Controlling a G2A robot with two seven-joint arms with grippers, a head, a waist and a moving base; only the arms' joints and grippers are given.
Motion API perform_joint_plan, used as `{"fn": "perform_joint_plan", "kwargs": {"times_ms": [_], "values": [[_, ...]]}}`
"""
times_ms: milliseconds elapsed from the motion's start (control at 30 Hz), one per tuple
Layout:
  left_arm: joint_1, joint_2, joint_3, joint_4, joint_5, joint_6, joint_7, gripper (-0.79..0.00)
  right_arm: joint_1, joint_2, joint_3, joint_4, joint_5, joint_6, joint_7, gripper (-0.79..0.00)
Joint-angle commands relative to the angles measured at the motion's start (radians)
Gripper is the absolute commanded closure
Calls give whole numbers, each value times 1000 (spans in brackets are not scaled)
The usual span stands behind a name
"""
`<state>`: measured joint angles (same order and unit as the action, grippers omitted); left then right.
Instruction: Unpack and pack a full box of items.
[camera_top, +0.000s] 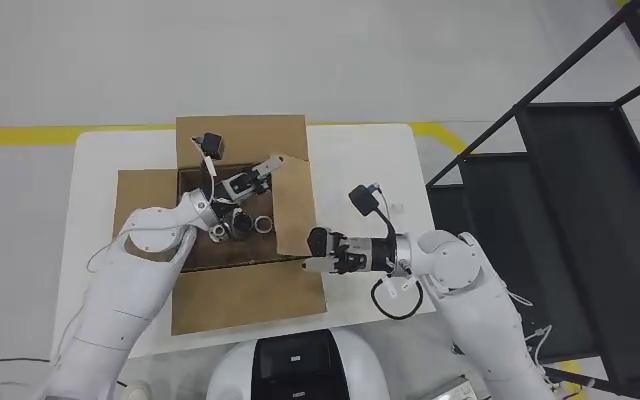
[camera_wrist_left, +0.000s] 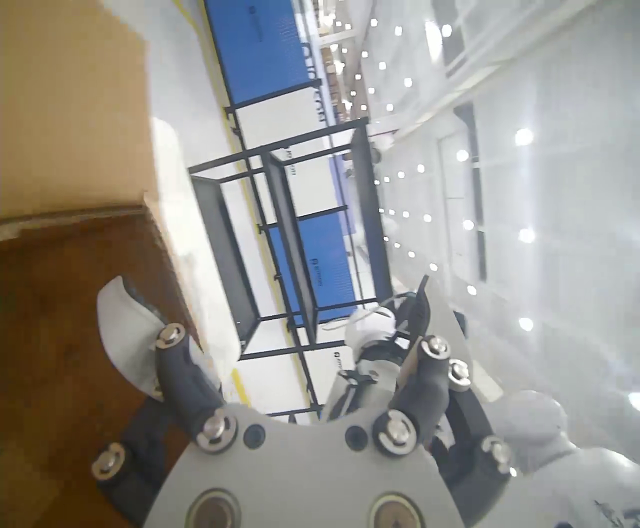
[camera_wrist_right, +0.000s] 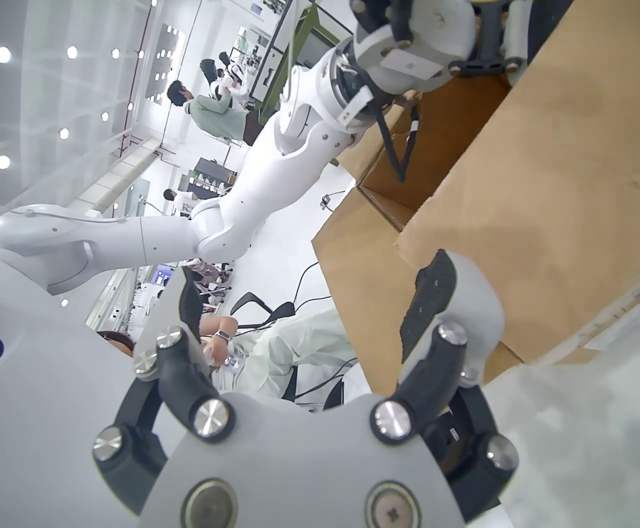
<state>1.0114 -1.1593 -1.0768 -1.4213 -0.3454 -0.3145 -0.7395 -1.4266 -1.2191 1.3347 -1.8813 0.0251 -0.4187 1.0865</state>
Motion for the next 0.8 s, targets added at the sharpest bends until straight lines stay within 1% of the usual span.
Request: {"fn": "perform_joint_plan", "kwargs": {"times_ms": [0, 67, 133, 300, 367, 433, 533, 600, 700, 767], "values": [[8, 0, 2, -30, -34, 8, -41, -785, 0, 2, -5, -16, 18, -5, 12, -785], [1, -2, 20, -46, -49, 42, -96, -785, 1, 6, -10, -35, 31, -10, 26, -785], [-17, -6, 42, -46, -60, 64, -128, -785, -1, 9, -15, -55, 47, -18, 39, -785], [-62, -32, 120, -2, -109, 98, -145, -785, -5, 17, -25, -70, 54, -16, 57, -785], [-80, -42, 144, 16, -135, 96, -150, -785, -6, 20, -21, -61, 20, 2, 37, -785], [-99, -51, 158, 40, -188, 104, -183, -785, -15, 23, -13, -55, -7, 29, 12, -785], [-129, -56, 154, 82, -207, 87, -208, -785, -35, 31, 29, -60, -86, 89, -44, -785], [-132, -55, 133, 94, -217, 74, -207, -785, -45, 35, 54, -61, -120, 119, -83, -785], [-124, -38, 62, 91, -164, 46, -184, -785, -73, 42, 102, -57, -149, 157, -126, -785], [-101, -20, -2, 64, -115, 49, -166, -785, -93, 46, 124, -50, -168, 191, -137, -785]]}}
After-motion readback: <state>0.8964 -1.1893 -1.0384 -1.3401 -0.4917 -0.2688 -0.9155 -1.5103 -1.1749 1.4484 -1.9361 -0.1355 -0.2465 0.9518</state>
